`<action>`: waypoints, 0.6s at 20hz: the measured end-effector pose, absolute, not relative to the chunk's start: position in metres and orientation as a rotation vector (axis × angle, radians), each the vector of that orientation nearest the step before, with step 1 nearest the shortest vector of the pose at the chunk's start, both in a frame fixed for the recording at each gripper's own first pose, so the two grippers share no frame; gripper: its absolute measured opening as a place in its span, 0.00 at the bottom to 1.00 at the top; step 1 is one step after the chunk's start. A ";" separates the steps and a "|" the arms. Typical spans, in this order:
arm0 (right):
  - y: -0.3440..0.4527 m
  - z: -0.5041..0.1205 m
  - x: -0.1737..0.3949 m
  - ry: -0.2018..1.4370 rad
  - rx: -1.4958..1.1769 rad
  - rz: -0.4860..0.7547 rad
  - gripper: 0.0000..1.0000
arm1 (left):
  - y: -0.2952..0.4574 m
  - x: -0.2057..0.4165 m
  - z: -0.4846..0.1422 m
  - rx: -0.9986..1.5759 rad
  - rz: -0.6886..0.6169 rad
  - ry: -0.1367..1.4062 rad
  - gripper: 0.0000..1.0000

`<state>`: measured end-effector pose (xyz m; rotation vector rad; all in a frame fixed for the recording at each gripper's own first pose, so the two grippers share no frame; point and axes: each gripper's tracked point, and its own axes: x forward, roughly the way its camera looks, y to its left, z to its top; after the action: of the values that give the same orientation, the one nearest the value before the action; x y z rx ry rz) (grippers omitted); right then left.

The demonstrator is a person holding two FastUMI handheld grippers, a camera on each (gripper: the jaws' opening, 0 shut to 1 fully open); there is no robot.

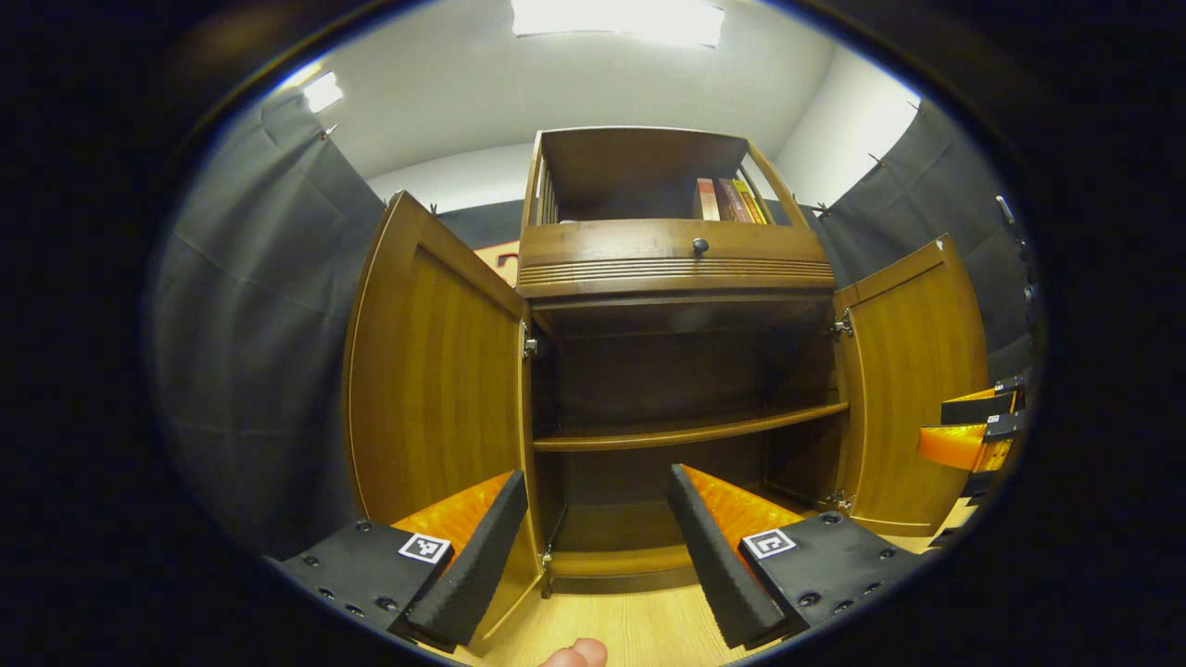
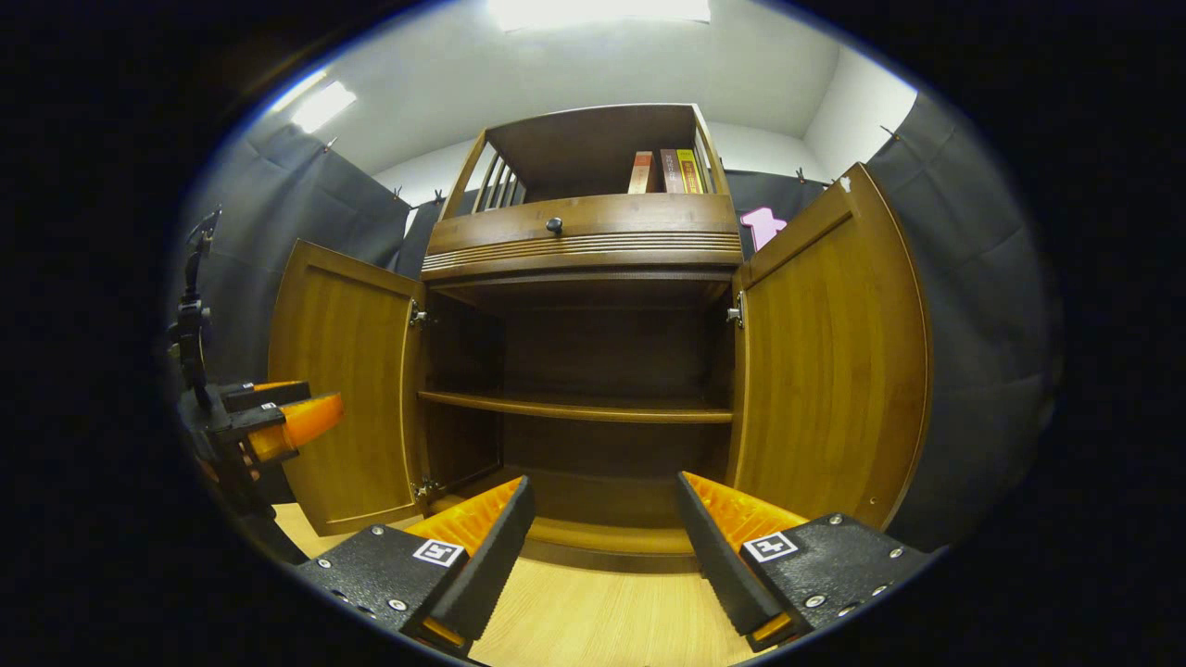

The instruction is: Open the right door of the double-door shoe cabinet with the right hand, and open the left door with the left hand.

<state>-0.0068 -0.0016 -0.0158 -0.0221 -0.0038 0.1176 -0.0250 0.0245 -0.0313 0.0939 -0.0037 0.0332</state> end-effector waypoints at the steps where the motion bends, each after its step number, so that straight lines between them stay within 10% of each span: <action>1: 0.000 -0.015 -0.007 -0.007 -0.021 0.121 1.00 | 0.026 -0.024 -0.033 0.087 0.034 0.006 0.98; 12: -0.002 -0.010 -0.006 -0.012 -0.029 0.113 0.94 | 0.023 -0.011 -0.039 0.081 0.031 0.013 0.99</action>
<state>-0.0056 -0.0015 -0.0100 -0.0286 -0.0123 0.1132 -0.0108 0.0227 -0.0390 0.0811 0.0129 0.0314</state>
